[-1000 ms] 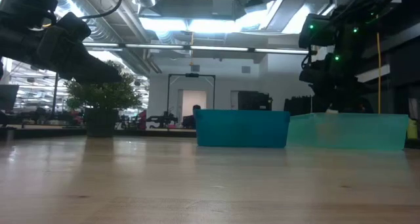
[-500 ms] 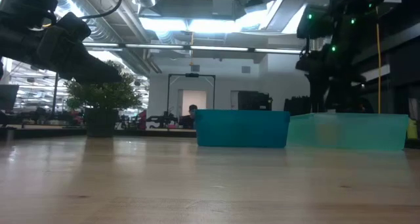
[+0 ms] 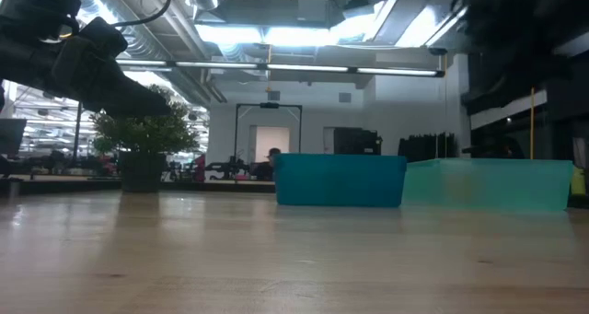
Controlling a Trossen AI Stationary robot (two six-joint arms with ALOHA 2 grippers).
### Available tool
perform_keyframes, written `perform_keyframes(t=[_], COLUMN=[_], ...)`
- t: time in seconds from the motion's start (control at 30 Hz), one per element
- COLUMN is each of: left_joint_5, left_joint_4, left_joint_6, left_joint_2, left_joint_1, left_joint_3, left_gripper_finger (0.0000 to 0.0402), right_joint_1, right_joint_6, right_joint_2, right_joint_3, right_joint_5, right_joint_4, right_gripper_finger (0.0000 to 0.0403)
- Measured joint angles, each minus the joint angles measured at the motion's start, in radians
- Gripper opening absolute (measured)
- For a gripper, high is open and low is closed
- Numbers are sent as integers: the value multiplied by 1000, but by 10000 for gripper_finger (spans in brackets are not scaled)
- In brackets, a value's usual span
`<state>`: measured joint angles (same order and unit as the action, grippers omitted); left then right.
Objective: Pick and place medicine bottles into bin by pill shape (circle, oval)
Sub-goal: Put the large orange pill bottle into the green bin
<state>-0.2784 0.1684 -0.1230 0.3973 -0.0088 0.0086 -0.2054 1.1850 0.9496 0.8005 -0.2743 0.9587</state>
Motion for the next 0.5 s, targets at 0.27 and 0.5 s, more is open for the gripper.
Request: perform_keyframes(t=[0.27,0.5], left_joint_5=[0,0], left_joint_4=[0,0], left_joint_6=[0,0], left_joint_2=[0,0], left_joint_1=[0,0], left_joint_3=[0,0], left_gripper_finger=[195,195], right_joint_1=[-318,-420], right_joint_6=[168,167], right_joint_2=[21,62], right_joint_3=[0,0], right_joint_5=[11,14], right_joint_4=[-44,-8], right_gripper_finger=[180,179])
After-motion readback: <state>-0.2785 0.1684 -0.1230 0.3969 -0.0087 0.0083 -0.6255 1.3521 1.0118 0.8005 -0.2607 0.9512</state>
